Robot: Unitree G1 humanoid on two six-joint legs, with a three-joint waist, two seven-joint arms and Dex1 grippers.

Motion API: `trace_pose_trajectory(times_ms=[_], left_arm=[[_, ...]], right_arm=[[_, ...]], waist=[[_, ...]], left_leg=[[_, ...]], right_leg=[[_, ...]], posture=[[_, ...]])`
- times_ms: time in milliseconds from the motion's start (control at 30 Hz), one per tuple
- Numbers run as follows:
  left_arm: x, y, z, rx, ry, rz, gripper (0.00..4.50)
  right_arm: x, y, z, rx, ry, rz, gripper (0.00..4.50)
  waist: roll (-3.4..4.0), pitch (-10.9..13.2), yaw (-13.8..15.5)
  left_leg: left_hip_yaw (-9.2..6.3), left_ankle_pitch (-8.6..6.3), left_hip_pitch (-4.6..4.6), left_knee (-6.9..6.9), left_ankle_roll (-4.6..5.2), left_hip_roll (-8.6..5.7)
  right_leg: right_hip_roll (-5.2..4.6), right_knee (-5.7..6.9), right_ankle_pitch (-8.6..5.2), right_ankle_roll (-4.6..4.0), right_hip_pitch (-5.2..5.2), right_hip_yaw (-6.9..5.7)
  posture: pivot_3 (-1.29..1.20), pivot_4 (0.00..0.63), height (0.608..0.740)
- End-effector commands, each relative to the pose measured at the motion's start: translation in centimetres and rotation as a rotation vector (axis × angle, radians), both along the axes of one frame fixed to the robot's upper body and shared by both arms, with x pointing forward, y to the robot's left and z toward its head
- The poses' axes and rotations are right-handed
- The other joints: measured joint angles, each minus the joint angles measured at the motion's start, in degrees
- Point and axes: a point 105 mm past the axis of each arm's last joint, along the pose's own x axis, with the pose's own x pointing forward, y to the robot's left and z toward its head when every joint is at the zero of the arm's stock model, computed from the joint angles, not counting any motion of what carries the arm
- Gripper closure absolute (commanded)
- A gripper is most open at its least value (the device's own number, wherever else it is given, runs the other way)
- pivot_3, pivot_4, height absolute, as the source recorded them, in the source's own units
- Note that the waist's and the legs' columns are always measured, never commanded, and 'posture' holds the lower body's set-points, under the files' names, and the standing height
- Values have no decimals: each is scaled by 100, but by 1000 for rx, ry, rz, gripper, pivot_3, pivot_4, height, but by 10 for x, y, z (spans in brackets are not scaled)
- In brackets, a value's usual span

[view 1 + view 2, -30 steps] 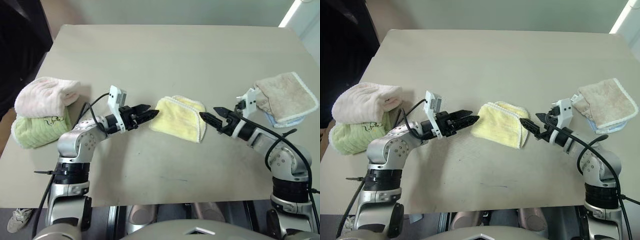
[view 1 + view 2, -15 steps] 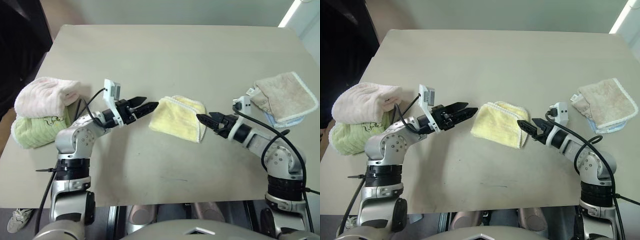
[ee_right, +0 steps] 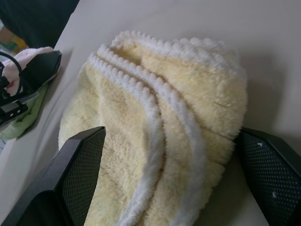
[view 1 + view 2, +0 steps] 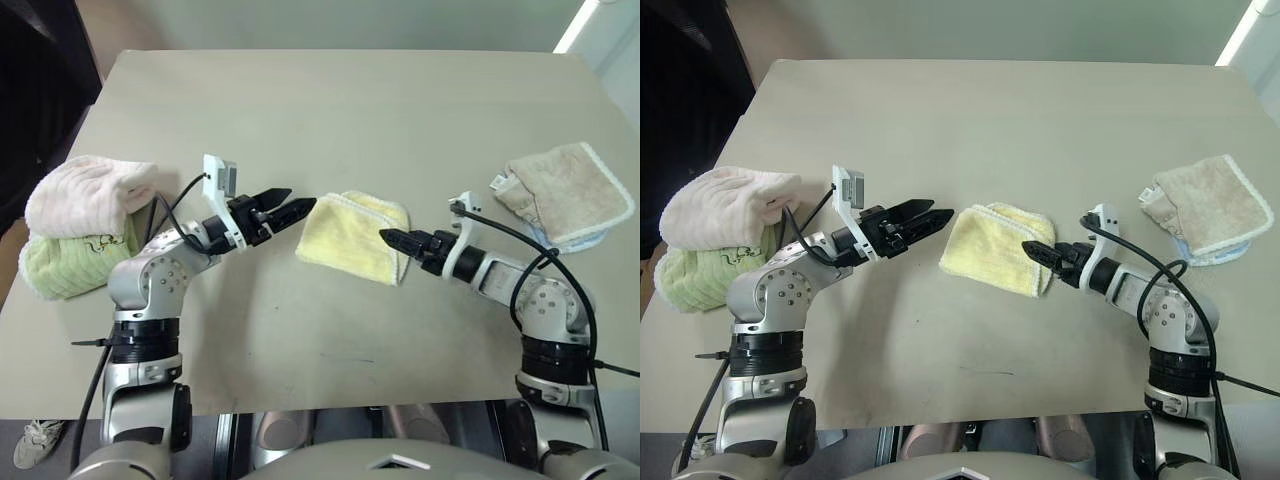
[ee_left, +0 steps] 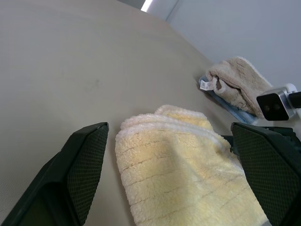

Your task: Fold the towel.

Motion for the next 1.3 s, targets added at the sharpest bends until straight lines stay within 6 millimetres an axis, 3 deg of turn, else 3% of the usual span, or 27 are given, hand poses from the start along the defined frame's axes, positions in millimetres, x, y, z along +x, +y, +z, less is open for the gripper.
trace_pose_trajectory(times_ms=[33, 100, 200, 567, 733, 833, 900, 967, 1100, 1233, 1300], left_arm=[[-1, -3, 11, -16, -52, -3, 28], [-2, -4, 10, -15, -51, -3, 28], [-2, -4, 10, -17, -50, 0, 0], [-3, -3, 8, -19, -48, 17, 0], [-2, -4, 7, -18, -46, 17, 0], [-2, -5, 7, -17, -47, 17, 0], [-2, -4, 8, -17, -47, 18, 0], [-1, -4, 8, -17, -47, 19, 0], [-1, -6, 5, -18, -38, 9, 0], [1, -12, 4, -24, -35, 0, 0], [2, -14, 3, -27, -32, -6, 0]], right_arm=[[-5, 15, 8, 17, -21, 61, 0], [-5, 16, 8, 19, -21, 63, 0], [-5, 16, 10, 26, -25, 65, 562], [-2, 4, 23, 53, -66, 22, 4389], [2, -8, 39, 78, -123, -28, 4467], [9, -31, 62, 73, -212, -119, 4467], [13, -59, 83, 45, -290, -205, 4467], [14, -74, 96, 30, -333, -248, 4467], [13, -141, 145, -81, -469, -472, 4467], [11, -189, 149, -148, -451, -673, 4467], [11, -208, 135, -139, -379, -757, 4467]], waist=[[0, 0, -1], [0, 0, -1], [0, 0, -1], [0, 0, -1], [0, 0, 4], [0, 0, 6], [0, 0, 11], [1, 1, 28], [3, 2, 28], [1, 1, 30], [2, 1, 28]], left_leg=[[0, 0, 0, 0, 0, 0], [0, 0, 0, 0, 0, 0], [0, 0, 0, 0, 0, 0], [0, 0, -1, 1, 0, 0], [0, 0, -2, 1, 0, 0], [0, 0, -5, 2, 0, -1], [0, -1, -8, 4, 2, -2], [0, -3, -11, 5, 5, -3], [1, -3, -14, 1, 6, -2], [-1, -3, -13, -5, 5, 2], [0, -4, -13, -5, 7, 2]], right_leg=[[0, 0, 0, 0, 0, 0], [0, 0, 0, 0, 0, 0], [0, 0, 0, -1, 0, -1], [0, 0, -1, -1, 0, 0], [0, 0, -1, -1, -1, 0], [0, -1, -1, -1, -2, 0], [-1, -2, 0, -1, -2, 0], [-1, -3, 0, 0, -3, 1], [-1, -1, -1, 0, -7, 1], [0, 0, -7, 3, -8, 0], [-1, 0, -9, 5, -8, 2]], posture=[[0, 150, 740], [0, 150, 740], [0, 150, 740], [0, 150, 740], [0, 150, 740], [0, 150, 740], [0, 150, 740], [0, 150, 740], [0, 150, 740], [0, 150, 740], [0, 150, 740]])
